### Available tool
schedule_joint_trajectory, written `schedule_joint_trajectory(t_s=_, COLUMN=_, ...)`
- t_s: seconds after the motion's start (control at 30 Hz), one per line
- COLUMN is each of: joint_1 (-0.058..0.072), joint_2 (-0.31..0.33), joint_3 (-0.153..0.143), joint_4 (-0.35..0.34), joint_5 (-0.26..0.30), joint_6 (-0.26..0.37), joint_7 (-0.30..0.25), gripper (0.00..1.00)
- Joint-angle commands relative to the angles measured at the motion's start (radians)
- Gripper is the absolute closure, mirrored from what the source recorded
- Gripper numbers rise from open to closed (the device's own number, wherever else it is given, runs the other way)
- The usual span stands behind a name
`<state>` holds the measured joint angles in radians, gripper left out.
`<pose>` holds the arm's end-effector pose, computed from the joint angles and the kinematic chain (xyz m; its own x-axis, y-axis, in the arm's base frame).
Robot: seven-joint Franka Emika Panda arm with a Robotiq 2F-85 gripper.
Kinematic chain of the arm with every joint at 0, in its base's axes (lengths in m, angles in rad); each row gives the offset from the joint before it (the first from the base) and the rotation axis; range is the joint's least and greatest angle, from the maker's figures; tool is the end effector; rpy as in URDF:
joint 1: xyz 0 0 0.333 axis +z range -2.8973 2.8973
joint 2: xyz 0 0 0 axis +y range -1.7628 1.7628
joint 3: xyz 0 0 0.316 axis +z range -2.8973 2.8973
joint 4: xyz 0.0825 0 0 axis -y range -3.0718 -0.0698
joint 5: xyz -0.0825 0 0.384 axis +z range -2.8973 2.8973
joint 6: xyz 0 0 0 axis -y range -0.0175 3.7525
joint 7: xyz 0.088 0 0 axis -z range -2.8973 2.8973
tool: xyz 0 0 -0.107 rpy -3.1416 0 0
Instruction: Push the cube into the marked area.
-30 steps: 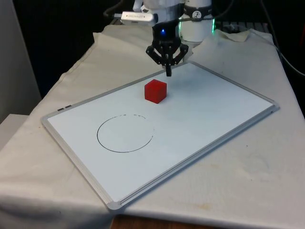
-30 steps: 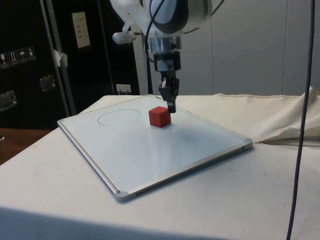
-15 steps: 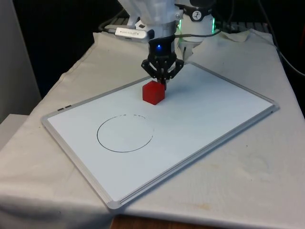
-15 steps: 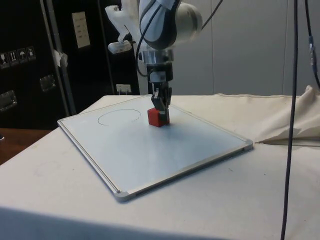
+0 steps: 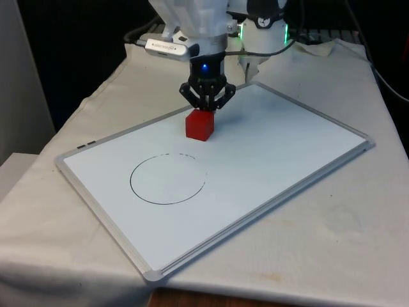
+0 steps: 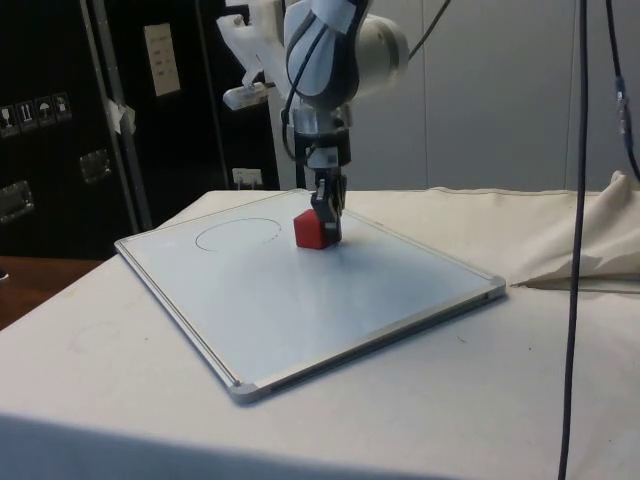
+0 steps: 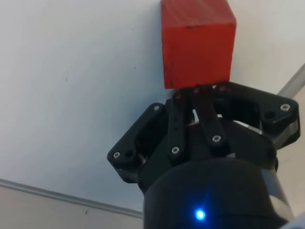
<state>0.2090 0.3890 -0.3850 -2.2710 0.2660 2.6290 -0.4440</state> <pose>0.5250 -0.1053 0.1981 0.9980 0.0625 0.0069 0.0624 -0.9979 0.0154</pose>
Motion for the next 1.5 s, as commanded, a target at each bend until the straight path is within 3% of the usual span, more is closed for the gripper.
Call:
schedule_joint_trajectory(t_s=0.0, joint_1=0.005, joint_2=0.008, joint_3=-0.009, joint_4=0.004, joint_5=-0.015, joint_6=0.009, joint_7=0.005, gripper=1.0)
schedule_joint_trajectory(t_s=0.4, joint_1=0.001, joint_2=0.04, joint_3=-0.027, joint_4=0.042, joint_5=-0.084, joint_6=0.011, joint_7=0.0, gripper=1.0)
schedule_joint_trajectory(t_s=0.73, joint_1=-0.007, joint_2=0.081, joint_3=-0.026, joint_4=0.105, joint_5=-0.09, joint_6=0.003, joint_7=-0.013, gripper=1.0)
schedule_joint_trajectory(t_s=0.87, joint_1=-0.007, joint_2=0.106, joint_3=-0.023, joint_4=0.149, joint_5=-0.086, joint_6=-0.006, joint_7=-0.013, gripper=1.0)
schedule_joint_trajectory(t_s=0.9, joint_1=-0.001, joint_2=0.101, joint_3=-0.031, joint_4=0.141, joint_5=-0.093, joint_6=-0.001, joint_7=-0.007, gripper=1.0)
schedule_joint_trajectory(t_s=1.1, joint_1=-0.009, joint_2=0.151, joint_3=-0.019, joint_4=0.227, joint_5=-0.082, joint_6=-0.025, joint_7=-0.011, gripper=1.0)
schedule_joint_trajectory(t_s=1.17, joint_1=-0.008, joint_2=0.166, joint_3=-0.018, joint_4=0.252, joint_5=-0.08, joint_6=-0.032, joint_7=-0.009, gripper=1.0)
schedule_joint_trajectory(t_s=1.2, joint_1=-0.001, joint_2=0.159, joint_3=-0.028, joint_4=0.236, joint_5=-0.089, joint_6=-0.022, joint_7=-0.004, gripper=1.0)
schedule_joint_trajectory(t_s=1.23, joint_1=-0.008, joint_2=0.173, joint_3=-0.018, joint_4=0.264, joint_5=-0.078, joint_6=-0.034, joint_7=-0.008, gripper=1.0)
schedule_joint_trajectory(t_s=1.47, joint_1=-0.006, joint_2=0.237, joint_3=-0.016, joint_4=0.362, joint_5=-0.067, joint_6=-0.062, joint_7=0.007, gripper=1.0)
